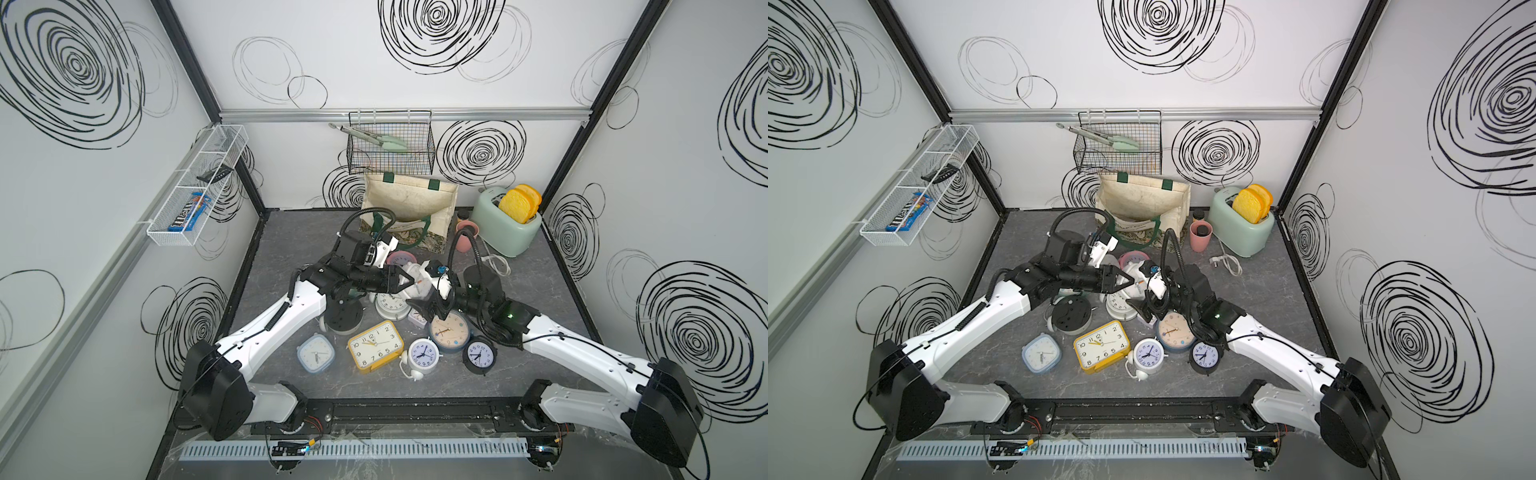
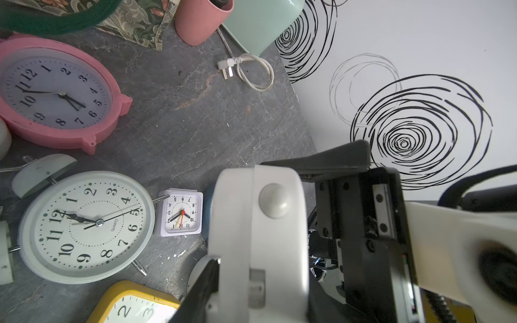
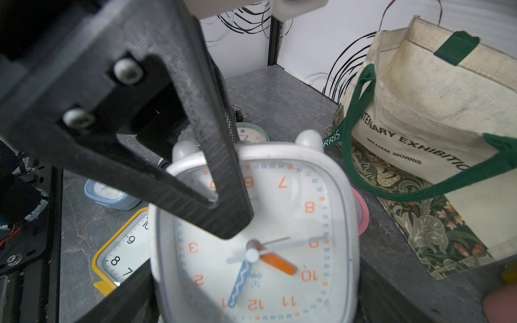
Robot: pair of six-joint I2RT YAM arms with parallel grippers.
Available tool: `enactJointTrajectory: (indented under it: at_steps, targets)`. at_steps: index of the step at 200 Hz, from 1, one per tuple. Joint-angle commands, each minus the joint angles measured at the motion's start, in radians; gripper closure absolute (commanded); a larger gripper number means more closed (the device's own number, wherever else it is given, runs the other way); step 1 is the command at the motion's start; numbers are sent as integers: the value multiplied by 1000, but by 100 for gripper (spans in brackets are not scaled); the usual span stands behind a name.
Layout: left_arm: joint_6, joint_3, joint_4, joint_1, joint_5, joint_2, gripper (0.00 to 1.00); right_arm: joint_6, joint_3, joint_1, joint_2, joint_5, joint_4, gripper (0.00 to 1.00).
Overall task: Put the alarm clock into the canvas bag
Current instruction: Pick up the alarm from the center of the board.
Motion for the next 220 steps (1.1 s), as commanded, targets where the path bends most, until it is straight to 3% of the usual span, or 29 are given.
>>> enactJointTrajectory:
  at_steps: [1, 32, 36, 75, 112, 163, 189, 220]
  targets:
    - [-31, -8, 51, 1, -16, -10, 75, -2, -11, 17, -43, -10, 81, 29]
    - [-39, -27, 65, 2, -83, -52, 80, 36, -44, 21, -84, 12, 112, 8]
    - [-41, -28, 61, 4, -98, -57, 81, 42, -48, 20, -91, 18, 118, 1]
    - [-111, -70, 75, 54, -200, -98, 85, 102, -79, 21, -159, 57, 138, 3]
    - [-261, -157, 172, 146, -171, -152, 87, 179, -125, 18, -240, 161, 161, 3]
    - [-372, -208, 201, 268, -172, -279, 87, 230, -120, -2, -294, 166, 152, 3]
    - [-330, -146, 182, 301, -210, -320, 87, 260, -108, -22, -295, 176, 145, 3]
    - [-215, 16, 165, 244, -338, -279, 87, 347, -83, -84, -269, 208, 106, 3]
